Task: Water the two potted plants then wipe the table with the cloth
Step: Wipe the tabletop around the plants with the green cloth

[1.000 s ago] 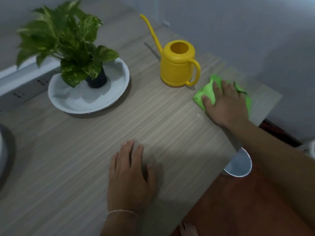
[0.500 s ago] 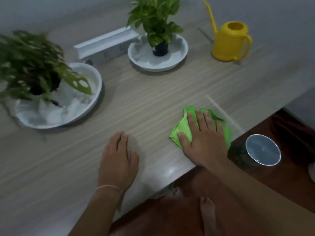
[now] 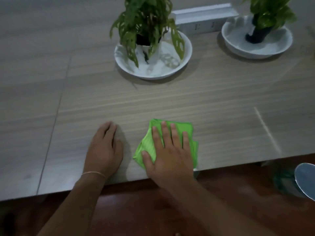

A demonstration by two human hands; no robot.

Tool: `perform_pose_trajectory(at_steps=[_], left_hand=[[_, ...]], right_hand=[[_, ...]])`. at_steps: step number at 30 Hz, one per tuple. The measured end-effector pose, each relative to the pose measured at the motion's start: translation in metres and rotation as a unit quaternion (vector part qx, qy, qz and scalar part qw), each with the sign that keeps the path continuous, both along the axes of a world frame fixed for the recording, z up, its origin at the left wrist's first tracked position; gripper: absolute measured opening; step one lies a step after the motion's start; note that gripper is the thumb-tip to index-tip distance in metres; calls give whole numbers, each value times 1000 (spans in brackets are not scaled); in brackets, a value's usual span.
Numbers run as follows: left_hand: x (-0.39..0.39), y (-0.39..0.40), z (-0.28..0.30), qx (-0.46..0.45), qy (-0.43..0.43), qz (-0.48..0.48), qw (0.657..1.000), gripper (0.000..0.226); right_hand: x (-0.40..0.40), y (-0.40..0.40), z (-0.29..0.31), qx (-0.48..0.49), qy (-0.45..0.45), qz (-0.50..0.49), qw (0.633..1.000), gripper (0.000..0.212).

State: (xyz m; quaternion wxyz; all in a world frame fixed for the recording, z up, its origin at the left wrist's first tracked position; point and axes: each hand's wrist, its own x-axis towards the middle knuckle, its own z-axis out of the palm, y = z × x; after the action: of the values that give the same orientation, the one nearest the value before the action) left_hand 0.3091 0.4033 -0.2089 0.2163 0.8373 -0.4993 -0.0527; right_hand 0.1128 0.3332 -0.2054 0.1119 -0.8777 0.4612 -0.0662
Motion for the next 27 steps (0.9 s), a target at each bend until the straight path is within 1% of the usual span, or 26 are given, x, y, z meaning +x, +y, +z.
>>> perform_pose_trajectory(at_steps=[2,3,5,7,9,14,17,19,22,25,27], left_hand=[[17,14,1,18,-39,-43,998,54],[23,20,2,23,-57,-39,997,53],[25,28,0,13,-70,17,997,51],[22,29,-1,-8,-68,80,994,51],[20,27,-1,-10,-64,110,992,52],[22,24,6,11,-60,111,992,50],[21,23,7,31,-55,117,991,52],[22,24,6,42,-55,113,991,53],[22,25,2,42,-53,109,992,56],[20,26,1,28,-46,109,993,58],[19,28,1,18,-39,112,993,59]], right_hand=[[0,-7,-2,-8,7,21,1000,80],[4,-13,-2,-9,9,32,999,80],[24,-31,0,-8,21,57,998,81],[54,-52,2,1,31,80,996,82],[88,-73,3,17,38,93,995,83],[172,-108,5,29,36,84,995,84],[194,-113,8,27,46,96,994,83],[189,-107,7,22,42,90,995,81],[158,-76,5,20,10,75,997,80],[96,-25,9,18,-6,102,995,77],[45,-4,8,12,20,112,993,77]])
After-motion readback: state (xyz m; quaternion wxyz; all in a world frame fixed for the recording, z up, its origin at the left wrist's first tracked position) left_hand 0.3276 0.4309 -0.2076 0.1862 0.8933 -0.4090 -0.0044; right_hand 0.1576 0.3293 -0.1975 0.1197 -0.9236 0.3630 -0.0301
